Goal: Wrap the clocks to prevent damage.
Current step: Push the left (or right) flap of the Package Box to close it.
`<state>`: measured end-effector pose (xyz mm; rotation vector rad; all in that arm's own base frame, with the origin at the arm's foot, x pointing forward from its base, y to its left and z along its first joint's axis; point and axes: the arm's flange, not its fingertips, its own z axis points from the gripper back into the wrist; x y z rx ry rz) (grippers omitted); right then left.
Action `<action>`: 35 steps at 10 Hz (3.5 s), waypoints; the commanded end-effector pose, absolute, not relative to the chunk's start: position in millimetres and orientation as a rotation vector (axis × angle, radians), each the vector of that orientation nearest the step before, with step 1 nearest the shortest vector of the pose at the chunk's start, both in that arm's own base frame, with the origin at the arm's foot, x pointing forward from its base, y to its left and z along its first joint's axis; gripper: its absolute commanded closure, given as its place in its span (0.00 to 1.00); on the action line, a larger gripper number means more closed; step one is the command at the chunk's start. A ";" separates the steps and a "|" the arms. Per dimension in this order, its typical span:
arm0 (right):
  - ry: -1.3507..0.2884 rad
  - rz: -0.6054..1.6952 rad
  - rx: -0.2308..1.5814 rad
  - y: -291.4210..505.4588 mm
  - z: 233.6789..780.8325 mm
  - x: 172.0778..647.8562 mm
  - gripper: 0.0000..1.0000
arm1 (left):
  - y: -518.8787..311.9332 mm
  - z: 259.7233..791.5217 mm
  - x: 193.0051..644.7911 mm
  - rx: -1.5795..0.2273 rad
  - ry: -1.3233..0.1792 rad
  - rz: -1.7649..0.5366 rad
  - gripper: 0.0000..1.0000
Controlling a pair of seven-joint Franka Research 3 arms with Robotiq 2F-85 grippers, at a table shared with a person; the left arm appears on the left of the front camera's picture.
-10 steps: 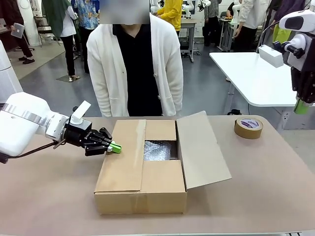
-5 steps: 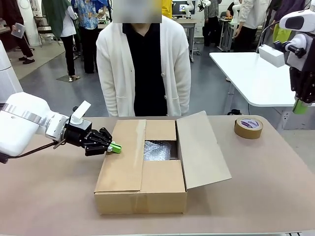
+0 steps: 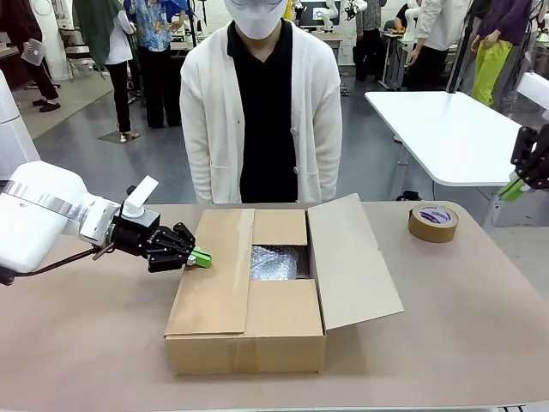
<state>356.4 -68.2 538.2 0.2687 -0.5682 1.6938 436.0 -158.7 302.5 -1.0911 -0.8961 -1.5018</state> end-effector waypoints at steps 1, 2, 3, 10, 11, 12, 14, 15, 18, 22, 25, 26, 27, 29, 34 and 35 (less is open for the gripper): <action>-0.652 1.528 0.463 -73.6 493.3 376.0 0.99 | -159.0 298.5 436.2 -1.081 -0.893 -1.504 1.00; -0.667 1.460 0.472 -74.4 474.4 376.9 0.99 | -159.0 298.5 436.2 -1.081 -0.893 -1.504 1.00; -0.669 1.385 0.536 -71.8 457.6 378.1 0.99 | -159.0 298.5 436.2 -1.081 -0.893 -1.504 1.00; -0.617 1.375 0.530 -78.3 452.4 374.4 0.99 | -159.0 298.5 436.2 -1.081 -0.893 -1.504 1.00; -0.676 1.351 0.620 -72.4 429.1 383.1 0.99 | -159.0 298.5 436.2 -1.081 -0.893 -1.504 1.00; -0.713 1.319 0.707 -64.3 404.9 391.3 0.99 | -159.0 298.5 436.2 -1.081 -0.893 -1.504 1.00; -0.780 1.281 0.810 -52.3 374.8 396.4 0.99 | -159.0 298.5 436.2 -1.081 -0.893 -1.504 1.00; -0.817 1.239 0.835 -44.1 360.6 402.2 0.99 | -159.0 298.5 436.2 -1.081 -0.893 -1.504 1.00; -0.876 1.197 0.892 -20.6 325.6 407.7 0.99 | -159.0 298.5 436.2 -1.081 -0.893 -1.504 1.00; -0.806 1.356 0.966 22.5 299.0 410.3 0.99 | -159.0 298.5 436.2 -1.081 -0.893 -1.504 1.00; -0.875 1.300 0.970 40.8 296.1 422.8 0.99 | -159.0 298.5 436.2 -1.081 -0.893 -1.504 1.00; -0.885 1.286 0.976 46.4 294.3 424.0 0.99 | -159.0 298.5 436.2 -1.081 -0.893 -1.504 1.00; -0.900 1.273 0.973 52.6 294.2 423.9 0.99 | -159.0 298.5 436.2 -1.081 -0.893 -1.504 1.00; -0.926 1.265 1.024 71.7 303.6 419.7 0.99 | -159.0 298.5 436.2 -1.081 -0.893 -1.504 1.00; -0.931 1.322 1.095 130.3 326.0 408.8 0.99 | -159.0 298.5 436.2 -1.081 -0.893 -1.504 1.00; -0.915 1.336 1.099 140.9 323.0 406.6 0.99 | -159.0 298.5 436.2 -1.081 -0.893 -1.504 1.00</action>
